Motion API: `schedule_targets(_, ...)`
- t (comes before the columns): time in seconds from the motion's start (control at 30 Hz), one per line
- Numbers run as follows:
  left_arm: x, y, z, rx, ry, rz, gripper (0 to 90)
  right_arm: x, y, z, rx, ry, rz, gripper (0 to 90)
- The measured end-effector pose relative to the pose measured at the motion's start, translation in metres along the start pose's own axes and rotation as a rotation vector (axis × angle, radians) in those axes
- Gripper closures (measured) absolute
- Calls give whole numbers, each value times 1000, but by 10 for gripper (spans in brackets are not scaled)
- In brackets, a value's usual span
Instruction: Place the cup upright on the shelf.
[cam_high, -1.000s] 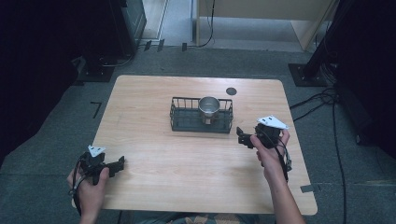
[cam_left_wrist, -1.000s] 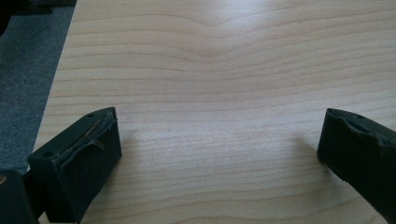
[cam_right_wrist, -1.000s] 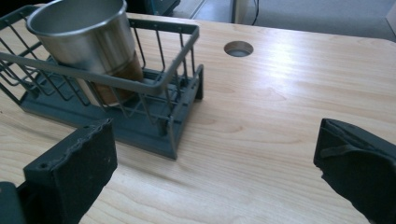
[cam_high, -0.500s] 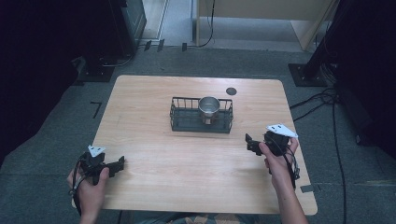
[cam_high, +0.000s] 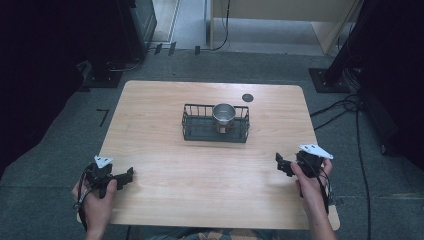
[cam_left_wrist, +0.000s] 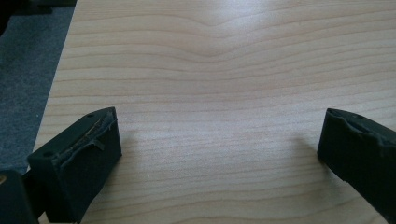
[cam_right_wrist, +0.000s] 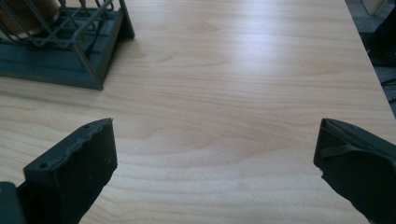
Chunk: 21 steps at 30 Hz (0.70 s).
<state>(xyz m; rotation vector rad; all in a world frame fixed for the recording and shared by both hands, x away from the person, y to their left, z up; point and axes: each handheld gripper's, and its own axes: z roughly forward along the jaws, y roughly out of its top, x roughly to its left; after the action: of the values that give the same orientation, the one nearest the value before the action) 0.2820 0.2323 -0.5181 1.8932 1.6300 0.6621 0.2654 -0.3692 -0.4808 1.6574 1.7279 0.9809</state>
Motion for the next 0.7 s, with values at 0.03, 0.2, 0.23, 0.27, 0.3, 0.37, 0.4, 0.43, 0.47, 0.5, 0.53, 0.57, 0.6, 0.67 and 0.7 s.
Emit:
schedule_targets(0.03, 0, 0, 0, 0, 0, 0, 0, -2, -2, -1, 4, -6, -1, 0)
schedule_targets(0.2, 0, 0, 0, 0, 0, 0, 0, -11, -15, -3, 25, -21, 15, 0)
schedule_targets(0.23, 0, 0, 0, 0, 0, 0, 0, -11, -15, -3, 25, -21, 15, 0)
schedule_targets(0.27, 0, 0, 0, 0, 0, 0, 0, -14, -20, -4, 35, -27, 18, 0)
schedule_targets(0.3, 0, 0, 0, 0, 0, 0, 0, -15, -23, -4, 40, -28, 20, 0)
schedule_targets(0.37, 0, 0, 0, 0, 0, 0, 0, -17, -25, -4, 44, -30, 21, 0)
schedule_targets(0.4, 0, 0, 0, 0, 0, 0, 0, -19, -30, -5, 53, -33, 26, 0)
schedule_targets(0.43, 0, 0, 0, 0, 0, 0, 0, -20, -32, -5, 58, -36, 22, 0)
schedule_targets(0.47, 0, 0, 0, 0, 0, 0, 0, -20, -34, -6, 63, -38, 22, 0)
schedule_targets(0.5, 0, 0, 0, 0, 0, 0, 0, -20, -34, -6, 63, -38, 22, 0)
schedule_targets(0.53, 0, 0, 0, 0, 0, 0, 0, -21, -36, -6, 67, -40, 19, 0)
schedule_targets(0.57, 0, 0, 0, 0, 0, 0, 0, -23, -40, -8, 74, -45, 23, 0)
schedule_targets(0.6, 0, 0, 0, 0, 0, 0, 0, -23, -41, -8, 74, -46, 19, 0)
schedule_targets(0.67, 0, 0, 0, 0, 0, 0, 0, -24, -43, -9, 79, -48, 24, 0)
schedule_targets(0.7, 0, 0, 0, 0, 0, 0, 0, -25, -46, -10, 82, -49, 24, 0)
